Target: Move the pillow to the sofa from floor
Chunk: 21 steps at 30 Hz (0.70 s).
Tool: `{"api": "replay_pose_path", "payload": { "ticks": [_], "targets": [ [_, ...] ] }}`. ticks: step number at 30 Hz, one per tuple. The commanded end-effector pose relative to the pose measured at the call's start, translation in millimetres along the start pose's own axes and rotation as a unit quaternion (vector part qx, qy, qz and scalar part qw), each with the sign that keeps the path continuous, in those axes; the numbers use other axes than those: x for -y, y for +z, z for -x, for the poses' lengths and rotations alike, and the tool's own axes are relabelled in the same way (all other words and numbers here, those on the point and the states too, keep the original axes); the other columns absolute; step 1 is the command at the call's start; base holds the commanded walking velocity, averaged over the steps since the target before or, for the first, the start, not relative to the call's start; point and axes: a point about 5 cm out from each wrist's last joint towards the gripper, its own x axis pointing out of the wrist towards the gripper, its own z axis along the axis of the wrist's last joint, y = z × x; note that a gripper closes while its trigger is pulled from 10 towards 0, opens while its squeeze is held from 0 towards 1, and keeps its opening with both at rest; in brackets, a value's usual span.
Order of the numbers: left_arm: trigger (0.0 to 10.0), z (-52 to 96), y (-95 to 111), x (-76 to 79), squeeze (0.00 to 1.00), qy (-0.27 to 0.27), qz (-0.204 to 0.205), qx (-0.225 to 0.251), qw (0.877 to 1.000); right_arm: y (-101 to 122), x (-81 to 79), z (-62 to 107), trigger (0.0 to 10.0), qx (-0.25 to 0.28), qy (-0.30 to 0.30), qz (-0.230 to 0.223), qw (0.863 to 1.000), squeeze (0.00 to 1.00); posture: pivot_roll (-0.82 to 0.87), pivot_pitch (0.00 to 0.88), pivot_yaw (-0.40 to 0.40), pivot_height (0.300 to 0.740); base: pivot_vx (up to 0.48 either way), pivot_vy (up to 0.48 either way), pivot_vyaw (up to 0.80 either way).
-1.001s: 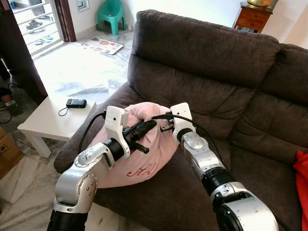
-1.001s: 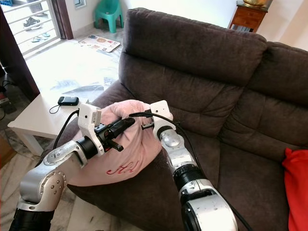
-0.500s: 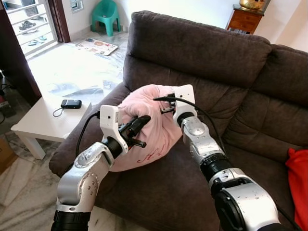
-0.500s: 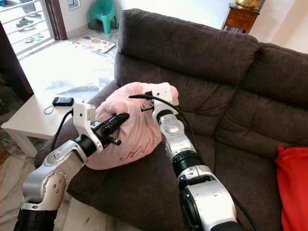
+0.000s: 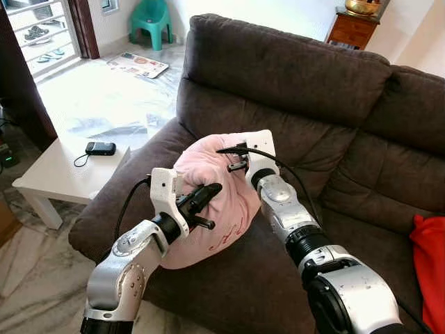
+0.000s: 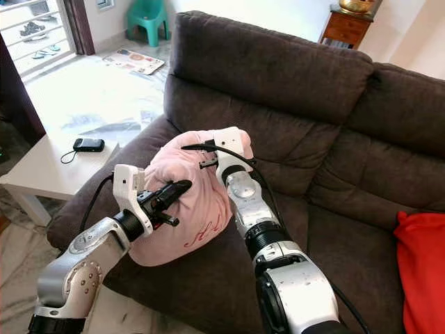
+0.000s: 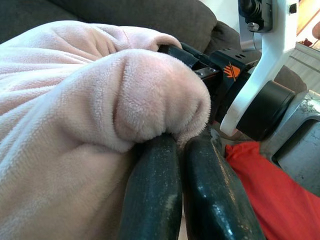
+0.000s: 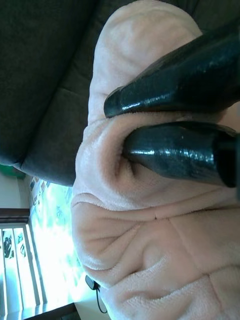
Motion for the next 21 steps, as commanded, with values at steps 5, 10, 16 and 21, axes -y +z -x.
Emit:
{"api": "replay_pose_path", "payload": {
  "ticks": [5,10,16,21],
  "targets": [
    [10.0,-9.8,-0.5,14.4,0.00,-0.029,0.004,0.009,1.000,23.7,-22.5,-4.2,10.0,0.053,0.049,0.015,0.997,0.00,0.16,0.000,-0.182,0.740,0.000,0.000,0.00],
    [10.0,-7.2,-5.5,7.7,0.00,-0.007,0.001,0.004,1.000,21.0,-26.0,-2.8,10.0,0.054,0.055,0.014,0.997,0.00,0.16,0.000,-0.183,0.740,0.000,0.000,0.00],
    [10.0,-6.6,-7.8,7.5,0.00,-0.004,0.003,0.001,1.000,19.3,-28.5,-1.9,10.0,0.056,0.060,0.013,0.997,0.00,0.16,0.000,-0.185,0.740,0.000,0.000,0.00],
    [10.0,4.4,-10.9,-17.5,0.00,0.087,0.004,0.011,0.996,20.4,-17.4,0.4,10.0,0.070,0.045,0.014,0.996,0.00,0.16,0.000,-0.185,0.740,0.000,0.000,0.00]
  ]
}}
